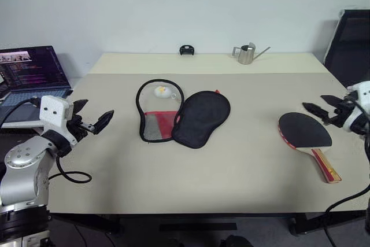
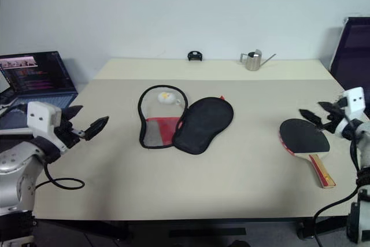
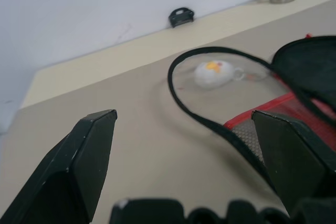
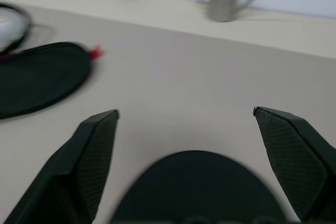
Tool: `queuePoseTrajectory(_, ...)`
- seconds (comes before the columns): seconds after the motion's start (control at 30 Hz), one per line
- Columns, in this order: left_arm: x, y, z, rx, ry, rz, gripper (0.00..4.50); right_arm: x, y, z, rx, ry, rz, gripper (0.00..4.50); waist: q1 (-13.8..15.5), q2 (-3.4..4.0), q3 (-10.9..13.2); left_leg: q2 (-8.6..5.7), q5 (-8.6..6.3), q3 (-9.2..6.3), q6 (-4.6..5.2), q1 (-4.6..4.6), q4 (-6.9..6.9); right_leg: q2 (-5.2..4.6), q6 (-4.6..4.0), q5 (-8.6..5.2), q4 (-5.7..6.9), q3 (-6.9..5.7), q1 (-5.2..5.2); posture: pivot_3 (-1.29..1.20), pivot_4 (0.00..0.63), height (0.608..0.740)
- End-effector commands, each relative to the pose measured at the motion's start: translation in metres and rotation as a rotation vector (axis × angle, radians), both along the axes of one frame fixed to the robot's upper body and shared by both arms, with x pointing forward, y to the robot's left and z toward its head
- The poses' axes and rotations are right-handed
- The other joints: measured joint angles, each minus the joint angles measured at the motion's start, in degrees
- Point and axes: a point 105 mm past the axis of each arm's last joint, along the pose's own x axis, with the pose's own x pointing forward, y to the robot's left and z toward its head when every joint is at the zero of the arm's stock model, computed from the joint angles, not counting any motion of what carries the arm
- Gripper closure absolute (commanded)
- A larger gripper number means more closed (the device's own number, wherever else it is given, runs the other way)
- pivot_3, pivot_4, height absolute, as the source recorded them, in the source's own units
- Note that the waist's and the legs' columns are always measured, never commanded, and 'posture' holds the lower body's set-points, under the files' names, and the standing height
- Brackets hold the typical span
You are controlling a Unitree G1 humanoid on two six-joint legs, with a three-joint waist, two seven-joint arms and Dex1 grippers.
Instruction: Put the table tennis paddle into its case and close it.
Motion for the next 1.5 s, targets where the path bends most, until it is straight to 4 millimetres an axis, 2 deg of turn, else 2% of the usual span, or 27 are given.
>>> queuePoseTrajectory(0.03, 0.001, -0.010, 0.013, -0.029, -0.005, -0.105, 0.00, -0.015, 0.048, 0.016, 0.012, -0.005, 0.182, 0.03, -0.02, 0.00, 0.00, 0.00, 0.00, -0.02, 0.00, 0.00, 0.00, 0.00, 0.00, 0.00, 0.00, 0.00, -0.01, 0.00, 0.150, 0.740)
queuePoseTrajectory(0.17, 0.006, -0.029, 0.017, -0.014, 0.015, -0.245, 0.00, -0.024, 0.093, 0.010, 0.070, 0.071, 0.277, 0.03, 0.07, -0.03, -0.01, 0.00, 0.00, -0.05, 0.01, 0.02, 0.06, 0.00, 0.04, 0.02, 0.03, -0.01, 0.01, 0.00, 0.150, 0.740)
queuePoseTrajectory(0.37, 0.013, -0.051, 0.029, 0.030, 0.061, -0.424, 0.00, -0.025, 0.153, -0.007, 0.127, 0.173, 0.347, 0.03, 0.06, -0.06, 0.01, -0.02, 0.00, -0.06, 0.00, -0.01, 0.05, 0.01, 0.04, 0.02, 0.02, -0.03, -0.02, 0.00, 0.150, 0.740)
queuePoseTrajectory(0.53, 0.016, -0.063, 0.030, 0.050, 0.078, -0.492, 0.00, -0.018, 0.194, -0.024, 0.152, 0.235, 0.349, 0.03, -0.36, -0.06, 0.01, -0.03, 0.00, -0.05, 0.01, -0.02, 0.04, 0.02, 0.04, 0.02, 0.01, -0.02, -0.05, 0.00, 0.150, 0.740)
queuePoseTrajectory(0.67, 0.010, -0.074, 0.028, 0.050, 0.106, -0.565, 0.00, -0.014, 0.223, -0.035, 0.160, 0.302, 0.344, 0.03, -0.85, -0.07, 0.02, -0.02, 0.00, -0.06, 0.01, -0.05, 0.04, 0.02, 0.04, 0.02, 0.01, -0.02, -0.09, 0.00, 0.150, 0.740)
queuePoseTrajectory(0.8, 0.004, -0.076, 0.025, 0.056, 0.127, -0.597, 0.00, -0.002, 0.239, -0.046, 0.186, 0.376, 0.268, 0.03, -0.99, -0.08, 0.02, -0.02, 0.00, -0.06, 0.01, -0.05, 0.04, 0.03, 0.04, 0.02, 0.03, -0.02, -0.11, 0.00, 0.150, 0.740)
queuePoseTrajectory(0.97, 0.000, -0.076, 0.019, 0.056, 0.146, -0.597, 0.00, 0.003, 0.256, -0.060, 0.183, 0.437, 0.225, 0.03, -1.00, -0.08, 0.02, -0.02, 0.00, -0.07, 0.01, -0.08, 0.02, 0.03, 0.04, 0.02, 0.02, -0.01, -0.15, 0.00, 0.150, 0.740)
queuePoseTrajectory(1.1, -0.002, -0.078, 0.018, 0.052, 0.148, -0.593, 0.00, 0.008, 0.260, -0.071, 0.158, 0.469, 0.178, 0.03, -1.07, -0.08, 0.01, -0.02, 0.00, -0.05, 0.01, -0.08, 0.02, 0.03, 0.04, 0.02, 0.03, 0.01, -0.18, 0.00, 0.150, 0.740)
queuePoseTrajectory(1.23, -0.003, -0.077, 0.017, 0.050, 0.148, -0.582, 0.00, 0.007, 0.268, -0.073, 0.147, 0.486, 0.194, 0.03, -1.12, -0.09, 0.01, -0.02, 0.00, -0.04, 0.01, -0.05, 0.02, 0.04, 0.04, 0.02, 0.07, 0.02, -0.18, 0.00, 0.150, 0.740)
queuePoseTrajectory(1.37, -0.005, -0.078, 0.015, 0.044, 0.147, -0.571, 0.00, 0.001, 0.287, -0.069, 0.179, 0.499, 0.254, 0.03, -1.16, -0.09, 0.01, -0.01, 0.00, -0.04, 0.01, -0.06, 0.02, 0.05, 0.04, 0.02, 0.07, 0.03, -0.19, 0.00, 0.150, 0.740)
queuePoseTrajectory(1.5, -0.005, -0.079, 0.015, 0.045, 0.147, -0.567, 0.00, 0.003, 0.301, -0.065, 0.187, 0.485, 0.270, 0.03, -1.38, -0.09, 0.01, 0.00, 0.00, -0.04, 0.01, -0.07, -0.01, 0.07, 0.04, 0.02, 0.09, 0.05, -0.25, 0.00, 0.150, 0.740)
